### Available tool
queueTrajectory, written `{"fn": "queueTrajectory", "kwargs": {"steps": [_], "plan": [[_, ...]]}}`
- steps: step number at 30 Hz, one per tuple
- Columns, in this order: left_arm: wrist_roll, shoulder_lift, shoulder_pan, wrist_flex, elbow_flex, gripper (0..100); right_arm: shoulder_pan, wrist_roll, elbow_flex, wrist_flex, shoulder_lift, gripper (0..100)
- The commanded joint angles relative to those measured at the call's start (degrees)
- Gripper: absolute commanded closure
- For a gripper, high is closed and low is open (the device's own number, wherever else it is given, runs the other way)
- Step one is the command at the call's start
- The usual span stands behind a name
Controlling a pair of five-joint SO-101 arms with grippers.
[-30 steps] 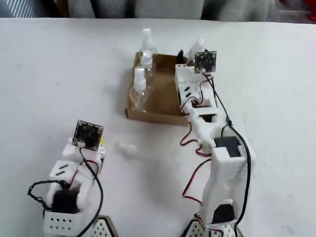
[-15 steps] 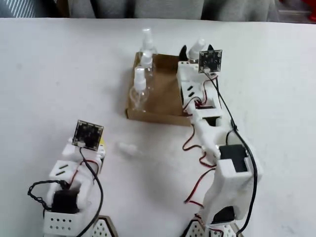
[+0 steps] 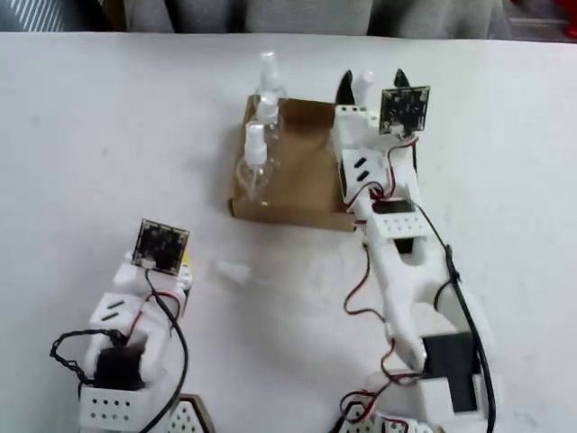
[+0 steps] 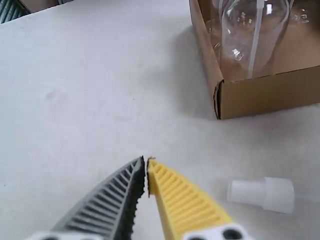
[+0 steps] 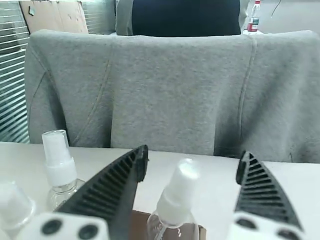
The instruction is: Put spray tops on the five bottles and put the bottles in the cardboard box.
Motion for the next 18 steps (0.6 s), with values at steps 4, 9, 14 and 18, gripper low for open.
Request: {"fn": "queueTrajectory", "kwargs": {"steps": [4,9,14,18], "plan": [[-0.4,0.1,-0.4,-0.2,-0.1,98,1.6,0.0,3.1,9.8,-17.3,74.8],[-0.4,0.1,-0.5,-0.2,-0.1,98,3.7,0.0,4.9,21.9,-29.6,74.8],[-0.4,0.1,-0.5,0.1,-0.1,98,8.7,0.1,5.0,37.4,-41.6,75.1],[-0.4,0.2,-0.5,0.2,-0.1,98,11.2,4.2,4.8,52.4,-48.7,75.1]]}}
